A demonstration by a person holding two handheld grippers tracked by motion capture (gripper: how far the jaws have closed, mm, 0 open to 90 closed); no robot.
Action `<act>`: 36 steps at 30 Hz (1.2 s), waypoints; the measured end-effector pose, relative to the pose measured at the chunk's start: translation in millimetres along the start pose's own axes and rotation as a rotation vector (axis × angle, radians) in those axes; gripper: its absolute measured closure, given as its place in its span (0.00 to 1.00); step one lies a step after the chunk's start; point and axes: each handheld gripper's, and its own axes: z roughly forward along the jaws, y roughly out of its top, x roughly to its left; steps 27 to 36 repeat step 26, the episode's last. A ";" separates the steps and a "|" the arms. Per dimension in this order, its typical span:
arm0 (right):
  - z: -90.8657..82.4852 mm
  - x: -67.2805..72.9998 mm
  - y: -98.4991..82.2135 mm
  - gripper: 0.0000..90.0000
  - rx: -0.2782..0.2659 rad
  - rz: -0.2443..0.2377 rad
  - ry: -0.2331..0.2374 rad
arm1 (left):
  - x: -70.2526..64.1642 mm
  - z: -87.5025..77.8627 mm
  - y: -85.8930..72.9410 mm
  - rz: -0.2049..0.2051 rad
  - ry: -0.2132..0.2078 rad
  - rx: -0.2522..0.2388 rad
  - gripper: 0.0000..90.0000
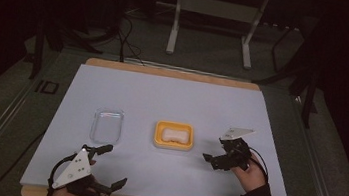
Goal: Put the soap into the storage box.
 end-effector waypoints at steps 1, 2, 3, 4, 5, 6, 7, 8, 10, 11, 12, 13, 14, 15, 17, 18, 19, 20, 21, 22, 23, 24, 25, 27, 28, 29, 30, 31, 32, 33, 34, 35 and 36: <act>0.0 0.0 0.0 0.15 0.000 0.000 0.000 | 0.0 0.0 0.0 0.000 0.000 0.000 0.00; -0.7 0.7 -1.8 0.15 0.002 0.008 -0.002 | -0.2 -0.1 0.1 0.001 -0.001 0.001 0.00; -0.8 1.5 -4.2 0.15 -0.009 0.006 -0.015 | -0.3 -0.1 0.2 0.000 -0.002 0.000 0.00; -1.0 2.0 -6.1 0.15 -0.010 0.007 -0.013 | -0.4 -0.4 0.4 -0.001 -0.002 -0.001 0.00; -1.3 2.7 -7.9 0.15 -0.015 0.007 -0.018 | -0.3 -0.5 0.5 -0.002 -0.003 -0.003 0.00; -1.8 2.9 -9.8 0.15 -0.028 0.001 -0.034 | -0.2 -0.6 0.5 -0.004 -0.002 -0.003 0.00; -2.3 3.1 -11.2 0.15 -0.029 0.008 -0.036 | -0.1 -0.6 0.5 -0.005 -0.003 -0.002 0.00; -2.5 2.5 -12.5 0.15 -0.032 0.010 -0.035 | -0.1 -0.6 0.6 -0.005 -0.004 -0.003 0.00; -3.0 1.9 -15.4 0.15 -0.043 0.025 -0.039 | -0.1 -0.5 0.7 -0.007 -0.005 -0.003 0.00; -2.9 1.8 -16.4 0.15 -0.044 0.030 -0.039 | -0.1 -0.3 0.6 -0.008 -0.006 -0.002 0.00; -2.7 2.0 -17.8 0.15 -0.049 0.032 -0.040 | -0.2 -0.2 0.6 -0.008 -0.007 -0.001 0.00; -2.2 2.8 -18.9 0.15 -0.052 0.036 -0.038 | -0.4 -0.1 0.6 -0.009 -0.008 -0.001 0.00; -1.5 3.2 -19.5 0.15 -0.053 0.033 -0.040 | -0.4 0.0 0.6 -0.008 -0.008 0.002 0.00; -0.9 3.4 -19.8 0.15 -0.056 0.030 -0.048 | -0.5 0.2 0.6 -0.008 -0.008 0.003 0.00; -0.2 3.0 -19.8 0.15 -0.078 0.034 -0.051 | -0.5 0.4 0.5 -0.009 -0.010 0.006 0.00; 0.0 2.8 -19.5 0.15 -0.086 0.037 -0.048 | -0.5 0.4 0.4 -0.009 -0.011 0.007 0.00; 0.0 2.8 -19.5 0.15 -0.086 0.037 -0.048 | -0.5 0.4 0.4 -0.009 -0.011 0.007 0.00; -0.1 2.6 -19.3 0.15 -0.090 0.036 -0.052 | -0.4 0.6 0.3 -0.011 -0.011 0.010 0.00; 1.1 2.2 -19.3 0.15 -0.081 0.038 -0.047 | -0.4 0.7 0.3 -0.011 -0.011 0.010 0.00; 1.8 2.0 -19.9 0.15 -0.081 0.034 -0.053 | -0.3 0.8 0.3 -0.012 -0.011 0.011 0.00; 2.6 2.1 -20.2 0.15 -0.077 0.037 -0.049 | -0.3 1.0 0.2 -0.013 -0.012 0.012 0.00; 3.2 1.8 -20.4 0.15 -0.069 0.038 -0.042 | -0.4 1.1 0.2 -0.012 -0.012 0.012 0.00; 3.2 1.8 -20.4 0.15 -0.069 0.038 -0.042 | -0.4 1.1 0.2 -0.012 -0.012 0.012 0.00; 3.3 1.7 -20.7 0.15 -0.070 0.038 -0.046 | -0.5 1.5 0.1 -0.013 -0.012 0.011 0.00; 3.3 1.7 -20.7 0.15 -0.070 0.038 -0.046 | -0.5 1.5 0.1 -0.013 -0.012 0.011 0.00; 3.3 1.7 -20.7 0.15 -0.070 0.038 -0.046 | -0.5 1.5 0.1 -0.013 -0.012 0.011 0.00; 3.3 1.7 -20.7 0.15 -0.070 0.038 -0.046 | -0.5 1.5 0.1 -0.013 -0.012 0.011 0.00; 3.3 1.7 -20.7 0.15 -0.070 0.038 -0.046 | -0.5 1.5 0.1 -0.013 -0.012 0.011 0.00; 3.3 1.7 -20.7 0.15 -0.070 0.038 -0.046 | -0.5 1.5 0.1 -0.013 -0.012 0.011 0.00; 3.3 1.7 -20.7 0.15 -0.070 0.038 -0.046 | -0.5 1.5 0.1 -0.013 -0.012 0.011 0.00; 3.3 1.7 -20.7 0.15 -0.070 0.038 -0.046 | -0.5 1.5 0.1 -0.013 -0.012 0.011 0.00; 3.3 1.7 -20.7 0.15 -0.070 0.038 -0.046 | -0.5 1.5 0.1 -0.013 -0.012 0.011 0.00; 3.3 1.7 -20.7 0.15 -0.070 0.038 -0.046 | -0.5 1.5 0.1 -0.013 -0.012 0.011 0.00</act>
